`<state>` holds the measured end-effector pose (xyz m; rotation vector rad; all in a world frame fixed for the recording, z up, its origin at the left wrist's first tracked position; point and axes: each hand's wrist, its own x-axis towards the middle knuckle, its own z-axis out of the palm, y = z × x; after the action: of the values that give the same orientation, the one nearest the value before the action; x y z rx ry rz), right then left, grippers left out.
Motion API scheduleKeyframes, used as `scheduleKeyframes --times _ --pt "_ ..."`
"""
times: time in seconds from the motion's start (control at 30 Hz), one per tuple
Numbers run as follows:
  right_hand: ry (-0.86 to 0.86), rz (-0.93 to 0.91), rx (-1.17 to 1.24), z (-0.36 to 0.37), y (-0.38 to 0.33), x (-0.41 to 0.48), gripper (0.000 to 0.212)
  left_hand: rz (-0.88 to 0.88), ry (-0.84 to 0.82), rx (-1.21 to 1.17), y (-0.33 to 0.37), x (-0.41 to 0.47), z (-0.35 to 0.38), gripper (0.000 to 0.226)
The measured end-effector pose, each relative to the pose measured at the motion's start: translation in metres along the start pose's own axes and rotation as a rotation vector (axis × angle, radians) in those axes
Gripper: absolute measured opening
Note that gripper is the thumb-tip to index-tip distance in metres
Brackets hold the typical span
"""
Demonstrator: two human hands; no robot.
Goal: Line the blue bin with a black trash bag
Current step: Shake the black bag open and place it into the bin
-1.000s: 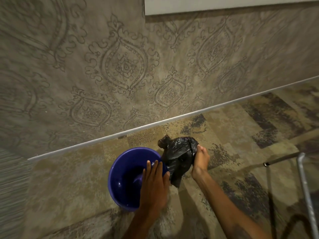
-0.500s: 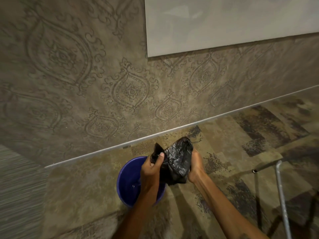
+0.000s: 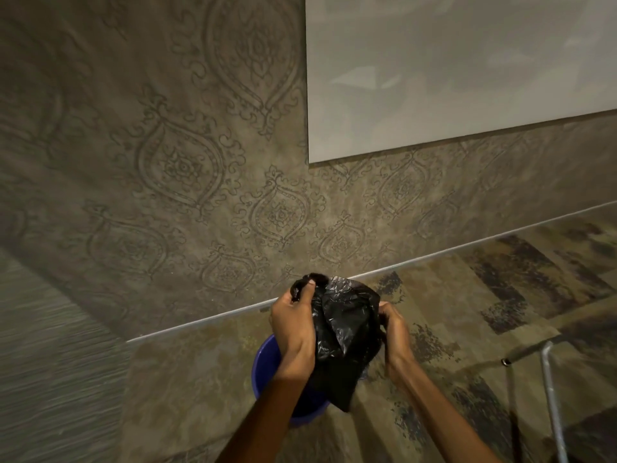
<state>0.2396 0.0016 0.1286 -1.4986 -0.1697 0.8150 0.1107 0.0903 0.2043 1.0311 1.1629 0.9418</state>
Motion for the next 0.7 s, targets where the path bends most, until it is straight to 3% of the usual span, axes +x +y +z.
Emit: scheduleKeyframes --times 0.1,0.33,0.4,0.5,0.57,0.7 --pt "0.045 -0.101 -0.066 0.009 -0.025 -0.007 0.022 -0.001 0.004 0.002 0.008 -0.001 -0.003 0.01" --pt "0.261 -0.675 -0.493 0.043 -0.105 -0.052 0.022 0.086 0.011 0.025 0.015 0.004 -0.01 0.023" --pt "0.106 -0.629 -0.453 0.052 -0.126 -0.06 0.018 0.093 -0.01 0.032 0.016 0.003 -0.013 0.02" --pt "-0.216 -0.391 -0.625 0.06 -0.138 -0.058 0.042 0.03 -0.116 -0.012 0.024 -0.003 -0.015 0.009" --pt "-0.378 -0.238 -0.675 0.058 -0.135 -0.053 0.056 -0.088 -0.17 -0.133 0.03 -0.004 -0.019 0.025" --pt "-0.508 -0.163 -0.783 0.042 -0.116 -0.043 0.043 -0.281 -0.21 -0.282 0.042 0.001 -0.03 0.046"
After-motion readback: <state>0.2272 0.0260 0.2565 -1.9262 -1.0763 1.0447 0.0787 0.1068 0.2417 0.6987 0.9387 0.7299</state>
